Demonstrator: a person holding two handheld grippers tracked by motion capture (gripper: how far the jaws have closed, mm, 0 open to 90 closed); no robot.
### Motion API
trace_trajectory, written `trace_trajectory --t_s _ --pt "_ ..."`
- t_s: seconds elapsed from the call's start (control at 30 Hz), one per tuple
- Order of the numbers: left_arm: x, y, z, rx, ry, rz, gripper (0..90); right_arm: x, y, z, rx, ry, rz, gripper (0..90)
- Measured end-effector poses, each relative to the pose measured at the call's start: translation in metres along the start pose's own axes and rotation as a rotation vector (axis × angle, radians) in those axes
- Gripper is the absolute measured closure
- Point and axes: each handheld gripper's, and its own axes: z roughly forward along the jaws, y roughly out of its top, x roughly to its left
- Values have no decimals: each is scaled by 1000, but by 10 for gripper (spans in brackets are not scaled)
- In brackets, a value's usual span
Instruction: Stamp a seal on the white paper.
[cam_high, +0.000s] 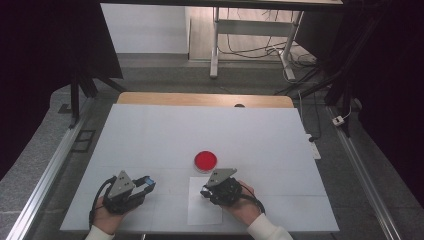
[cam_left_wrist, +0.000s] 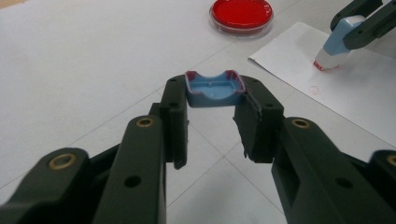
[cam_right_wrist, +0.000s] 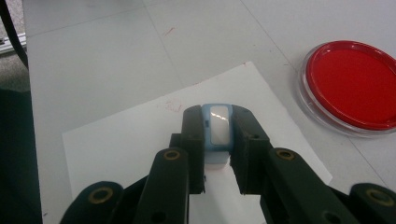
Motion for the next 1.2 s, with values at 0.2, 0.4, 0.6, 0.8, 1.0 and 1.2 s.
trace_trajectory --t_s 0.2,0.4,0.6,0.8,1.0,1.2 --pt "1 0 0 0 1 -2 653 2 1 0 13 -11 -9 757" --pt "0 0 0 1 2 -3 653 3 4 0 35 -17 -15 757" --pt "0 0 0 1 1 -2 654 2 4 0 41 -11 -5 757" --pt "0 0 0 0 2 -3 654 1 6 1 53 -8 0 757" --pt "0 0 1 0 2 -3 654 0 6 1 54 -3 7 757" --pt "0 0 0 1 1 -2 654 0 6 1 53 -2 10 757"
